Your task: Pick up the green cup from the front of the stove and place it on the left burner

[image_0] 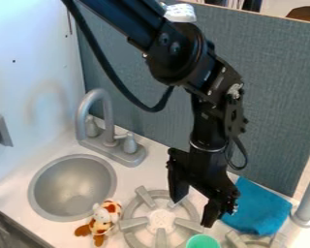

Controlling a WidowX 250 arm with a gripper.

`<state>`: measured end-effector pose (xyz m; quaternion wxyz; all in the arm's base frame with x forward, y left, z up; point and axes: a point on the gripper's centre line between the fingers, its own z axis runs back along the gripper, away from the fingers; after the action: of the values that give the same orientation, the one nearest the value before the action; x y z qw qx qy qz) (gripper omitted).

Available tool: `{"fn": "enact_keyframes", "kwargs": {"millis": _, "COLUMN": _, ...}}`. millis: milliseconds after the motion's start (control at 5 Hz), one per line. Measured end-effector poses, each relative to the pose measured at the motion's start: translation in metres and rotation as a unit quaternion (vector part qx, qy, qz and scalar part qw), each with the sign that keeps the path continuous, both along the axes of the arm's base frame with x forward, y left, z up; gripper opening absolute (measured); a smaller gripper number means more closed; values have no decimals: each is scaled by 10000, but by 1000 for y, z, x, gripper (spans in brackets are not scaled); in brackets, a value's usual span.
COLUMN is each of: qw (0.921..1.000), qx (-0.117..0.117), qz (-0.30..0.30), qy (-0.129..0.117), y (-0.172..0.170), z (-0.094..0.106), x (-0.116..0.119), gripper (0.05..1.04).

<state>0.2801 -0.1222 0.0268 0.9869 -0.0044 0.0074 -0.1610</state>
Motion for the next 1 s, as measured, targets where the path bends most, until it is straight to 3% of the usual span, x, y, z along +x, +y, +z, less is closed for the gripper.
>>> {"fn": "enact_keyframes", "kwargs": {"millis": 200, "qw": 9998, "qx": 67, "qz": -10, "qy": 171, "y": 1, "z": -11, "x": -5, "gripper": 996}}
{"fn": "enact_keyframes", "kwargs": {"millis": 400, "qw": 9998, "qx": 76, "qz": -177, "qy": 108, "y": 2, "z": -15, "x": -4, "gripper": 996}}
{"fn": "enact_keyframes", "kwargs": {"millis": 800, "qw": 9979, "qx": 591, "qz": -217, "qy": 150, "y": 8, "z": -34, "x": -1, "gripper": 996}}
{"fn": "enact_keyframes", "kwargs": {"millis": 1000, "qw": 9970, "qx": 661, "qz": -299, "qy": 286, "y": 7, "z": -50, "x": -2, "gripper": 996}}
